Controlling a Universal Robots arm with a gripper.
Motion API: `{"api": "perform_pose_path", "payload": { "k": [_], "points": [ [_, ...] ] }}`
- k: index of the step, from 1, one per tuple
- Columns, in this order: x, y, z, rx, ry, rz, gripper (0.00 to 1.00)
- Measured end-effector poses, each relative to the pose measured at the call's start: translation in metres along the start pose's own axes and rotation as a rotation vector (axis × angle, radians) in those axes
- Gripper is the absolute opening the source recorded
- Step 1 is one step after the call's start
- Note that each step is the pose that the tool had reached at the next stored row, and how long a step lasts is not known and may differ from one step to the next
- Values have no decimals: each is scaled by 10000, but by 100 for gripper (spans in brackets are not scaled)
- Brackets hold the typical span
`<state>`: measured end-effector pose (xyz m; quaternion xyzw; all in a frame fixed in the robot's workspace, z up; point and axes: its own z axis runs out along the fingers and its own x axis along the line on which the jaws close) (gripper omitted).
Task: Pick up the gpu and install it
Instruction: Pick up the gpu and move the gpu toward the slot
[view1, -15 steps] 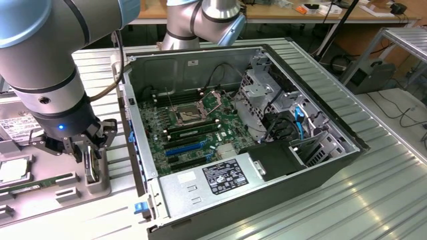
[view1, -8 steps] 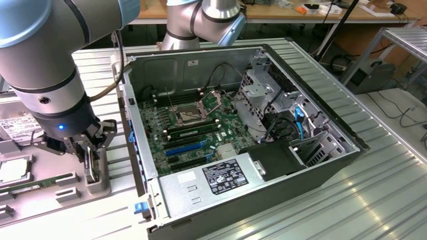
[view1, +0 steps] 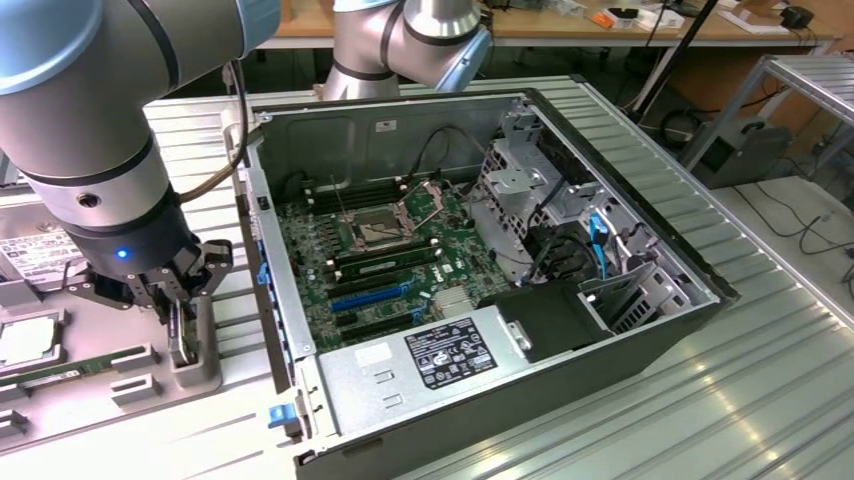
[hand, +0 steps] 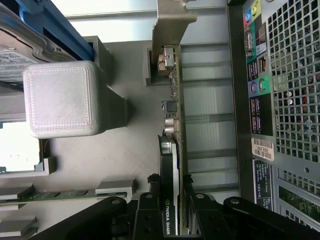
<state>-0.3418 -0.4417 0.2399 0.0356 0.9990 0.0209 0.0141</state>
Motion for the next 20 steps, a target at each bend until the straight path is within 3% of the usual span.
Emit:
{"api": "perform_pose_path", "payload": {
  "k": [20],
  "points": [
    [-1, 2, -37, 18, -1, -1, 27]
  ]
}}
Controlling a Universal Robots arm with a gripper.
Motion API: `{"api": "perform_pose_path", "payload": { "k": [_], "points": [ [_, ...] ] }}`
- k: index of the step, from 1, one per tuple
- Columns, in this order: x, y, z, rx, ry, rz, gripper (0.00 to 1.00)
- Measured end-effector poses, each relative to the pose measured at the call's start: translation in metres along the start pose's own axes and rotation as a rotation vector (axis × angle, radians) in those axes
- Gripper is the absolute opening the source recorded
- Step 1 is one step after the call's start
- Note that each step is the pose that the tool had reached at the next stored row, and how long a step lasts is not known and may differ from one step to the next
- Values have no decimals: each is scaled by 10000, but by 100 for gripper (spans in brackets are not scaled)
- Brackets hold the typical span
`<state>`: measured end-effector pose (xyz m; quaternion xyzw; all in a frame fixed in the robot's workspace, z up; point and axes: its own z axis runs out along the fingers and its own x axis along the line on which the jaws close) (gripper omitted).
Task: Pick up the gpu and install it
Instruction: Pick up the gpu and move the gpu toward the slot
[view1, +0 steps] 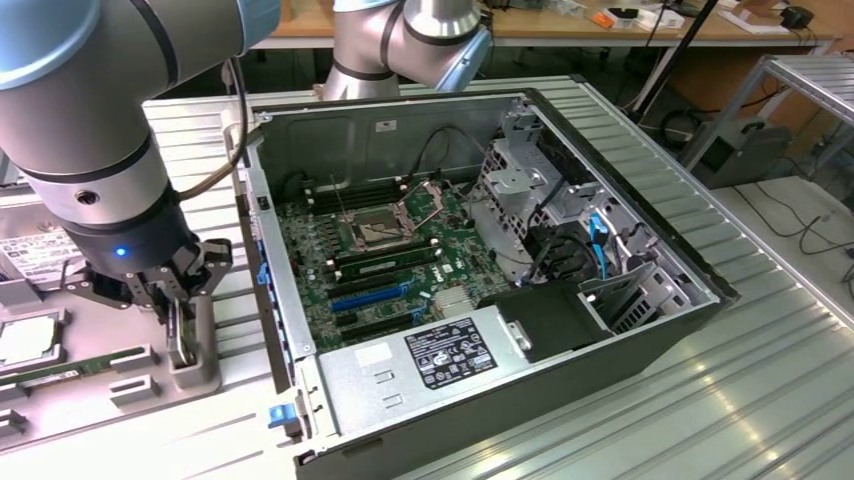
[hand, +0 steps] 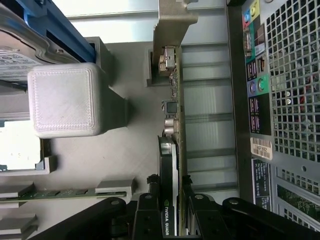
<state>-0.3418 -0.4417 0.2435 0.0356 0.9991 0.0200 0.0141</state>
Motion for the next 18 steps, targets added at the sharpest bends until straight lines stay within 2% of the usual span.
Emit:
{"api": "perform_pose_path", "payload": {
  "k": [13, 18],
  "points": [
    [-4, 7, -162, 0, 2, 4, 27],
    [-4, 7, -164, -3, 1, 5, 27]
  ]
}}
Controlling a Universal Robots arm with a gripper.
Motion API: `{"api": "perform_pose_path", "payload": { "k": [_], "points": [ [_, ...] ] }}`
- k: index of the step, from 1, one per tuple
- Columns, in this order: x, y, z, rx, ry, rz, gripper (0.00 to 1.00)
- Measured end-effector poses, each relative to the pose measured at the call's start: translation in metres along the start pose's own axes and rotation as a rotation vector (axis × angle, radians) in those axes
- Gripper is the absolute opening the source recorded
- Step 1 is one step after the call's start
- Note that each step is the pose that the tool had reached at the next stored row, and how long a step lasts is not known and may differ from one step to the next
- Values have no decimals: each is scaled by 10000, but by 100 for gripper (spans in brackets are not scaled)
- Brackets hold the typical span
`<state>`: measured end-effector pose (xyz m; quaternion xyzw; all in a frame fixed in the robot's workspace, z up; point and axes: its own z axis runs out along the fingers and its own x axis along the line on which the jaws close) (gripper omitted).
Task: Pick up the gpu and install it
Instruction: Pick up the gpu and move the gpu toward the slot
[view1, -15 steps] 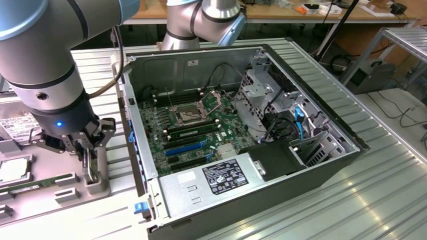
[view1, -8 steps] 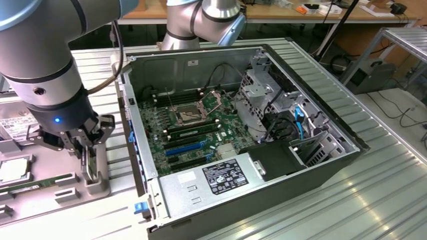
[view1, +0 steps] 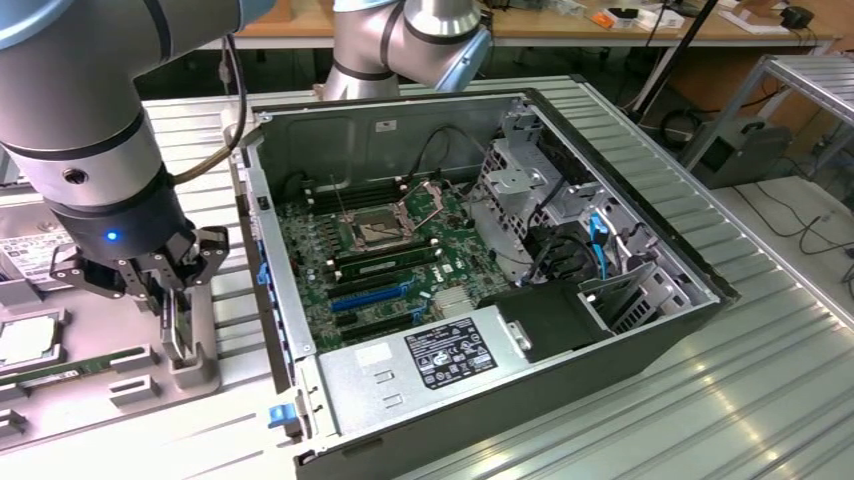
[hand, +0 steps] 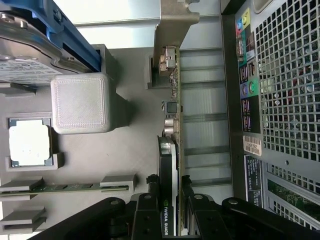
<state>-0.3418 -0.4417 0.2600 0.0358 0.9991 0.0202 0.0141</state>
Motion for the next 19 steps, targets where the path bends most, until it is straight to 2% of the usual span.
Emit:
{"api": "perform_pose_path", "payload": {
  "k": [8, 19],
  "points": [
    [0, 1, -20, 1, 3, 0, 27],
    [-6, 10, -238, 1, 22, 3, 27]
  ]
}}
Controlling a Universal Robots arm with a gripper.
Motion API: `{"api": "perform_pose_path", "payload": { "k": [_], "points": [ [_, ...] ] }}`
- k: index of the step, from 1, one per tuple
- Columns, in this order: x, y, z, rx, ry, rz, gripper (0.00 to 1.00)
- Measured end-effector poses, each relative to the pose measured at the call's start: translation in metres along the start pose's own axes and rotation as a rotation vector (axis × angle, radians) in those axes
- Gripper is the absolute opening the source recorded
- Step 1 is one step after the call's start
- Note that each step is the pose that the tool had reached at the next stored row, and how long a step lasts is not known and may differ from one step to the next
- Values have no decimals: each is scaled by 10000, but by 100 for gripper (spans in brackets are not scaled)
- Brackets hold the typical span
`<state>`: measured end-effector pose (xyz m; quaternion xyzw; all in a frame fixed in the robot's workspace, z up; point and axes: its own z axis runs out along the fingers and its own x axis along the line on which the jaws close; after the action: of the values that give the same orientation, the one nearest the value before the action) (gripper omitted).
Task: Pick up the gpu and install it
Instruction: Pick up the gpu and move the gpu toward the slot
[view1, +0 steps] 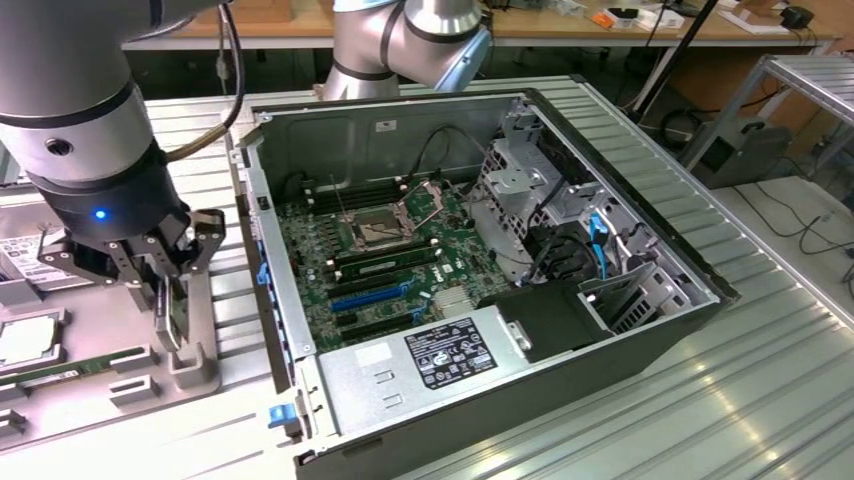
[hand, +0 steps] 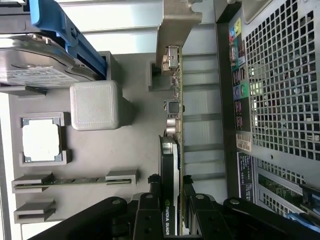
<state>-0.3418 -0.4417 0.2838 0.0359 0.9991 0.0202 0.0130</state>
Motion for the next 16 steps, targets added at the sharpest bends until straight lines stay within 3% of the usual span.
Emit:
{"api": "perform_pose_path", "payload": {
  "k": [11, 16],
  "points": [
    [-6, 10, -242, 1, 5, 31, 27],
    [-7, 11, -267, 0, 3, 39, 27]
  ]
}}
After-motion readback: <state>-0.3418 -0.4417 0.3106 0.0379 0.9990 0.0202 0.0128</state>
